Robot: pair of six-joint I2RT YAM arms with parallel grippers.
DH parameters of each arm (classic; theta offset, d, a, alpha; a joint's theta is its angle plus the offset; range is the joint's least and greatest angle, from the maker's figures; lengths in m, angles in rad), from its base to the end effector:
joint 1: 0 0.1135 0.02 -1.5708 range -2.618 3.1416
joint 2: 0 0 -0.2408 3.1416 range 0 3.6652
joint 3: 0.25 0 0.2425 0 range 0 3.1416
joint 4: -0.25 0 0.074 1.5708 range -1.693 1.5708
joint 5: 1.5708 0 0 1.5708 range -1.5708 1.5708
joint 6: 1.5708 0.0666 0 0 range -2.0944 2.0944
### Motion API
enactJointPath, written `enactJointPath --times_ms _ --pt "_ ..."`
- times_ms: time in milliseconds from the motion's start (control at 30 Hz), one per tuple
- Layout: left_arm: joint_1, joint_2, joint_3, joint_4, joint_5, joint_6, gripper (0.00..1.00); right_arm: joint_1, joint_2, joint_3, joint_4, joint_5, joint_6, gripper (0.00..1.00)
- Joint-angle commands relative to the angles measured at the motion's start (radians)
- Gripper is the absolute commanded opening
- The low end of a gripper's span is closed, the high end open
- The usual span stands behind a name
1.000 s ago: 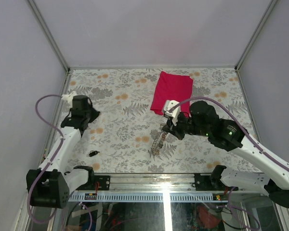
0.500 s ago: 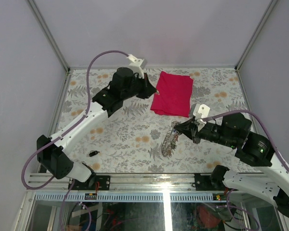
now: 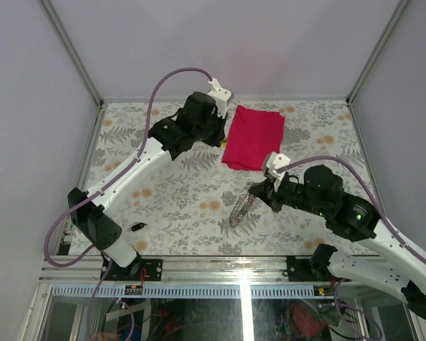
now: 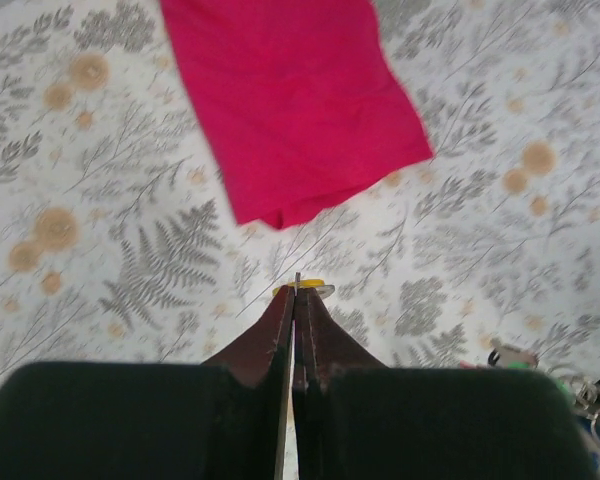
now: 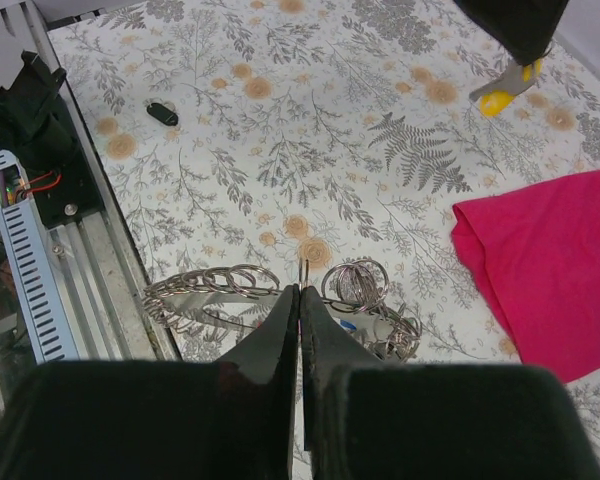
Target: Put the keys on the keyring
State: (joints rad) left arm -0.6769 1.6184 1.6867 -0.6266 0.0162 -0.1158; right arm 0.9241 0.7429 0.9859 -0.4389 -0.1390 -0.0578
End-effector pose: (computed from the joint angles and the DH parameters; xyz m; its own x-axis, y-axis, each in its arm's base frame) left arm 0.2963 -0.2395 0.3554 -0.4838 0.2405 -0.8415 0.5850 0.8040 -0.1065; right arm 0.1093 0.1600 0.3639 -0.0667 -0.1833 -0.9808 -0.8776 0.4785 -0.0297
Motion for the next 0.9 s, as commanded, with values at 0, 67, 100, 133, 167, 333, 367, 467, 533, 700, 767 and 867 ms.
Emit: enactJointPath --times_ms 0,67,100,133,167,333,367,467,533,700,767,867 --pt "0.014 -0.014 0.040 -0.136 -0.067 0.106 0.00 0.004 0.072 0.031 0.194 0.021 0.039 0.00" --pt "0.014 -0.056 0.015 -0.122 -0.039 0.131 0.00 0.005 0.119 0.055 0.213 0.009 0.048 0.00" --pt "0.014 -0.097 -0.025 -0.079 -0.018 0.154 0.00 0.006 0.143 0.070 0.217 0.003 0.050 0.00" --pt "0.014 -0.143 -0.071 -0.020 0.008 0.181 0.00 0.004 0.167 0.090 0.215 -0.002 0.047 0.00" --pt "0.014 -0.199 -0.137 0.044 0.022 0.205 0.00 0.004 0.191 0.111 0.210 -0.009 0.037 0.00" --pt "0.014 -0.424 -0.298 0.312 0.083 0.332 0.00 0.005 0.245 0.209 0.197 -0.105 -0.004 0.00" --pt "0.014 -0.445 -0.299 0.328 0.120 0.360 0.00 0.005 0.249 0.224 0.193 -0.132 -0.015 0.00" --pt "0.013 -0.468 -0.261 0.303 0.288 0.460 0.00 0.005 0.259 0.279 0.159 -0.234 -0.046 0.00" --pt "0.014 -0.472 -0.235 0.293 0.400 0.501 0.00 0.005 0.254 0.302 0.151 -0.306 -0.062 0.00" --pt "0.014 -0.489 -0.190 0.303 0.624 0.519 0.00 0.005 0.208 0.324 0.184 -0.453 -0.047 0.00" --pt "0.014 -0.481 -0.145 0.282 0.704 0.521 0.00 0.004 0.187 0.319 0.228 -0.502 -0.020 0.00" --pt "0.013 -0.457 -0.084 0.254 0.799 0.516 0.00 0.004 0.160 0.299 0.289 -0.518 0.027 0.00"
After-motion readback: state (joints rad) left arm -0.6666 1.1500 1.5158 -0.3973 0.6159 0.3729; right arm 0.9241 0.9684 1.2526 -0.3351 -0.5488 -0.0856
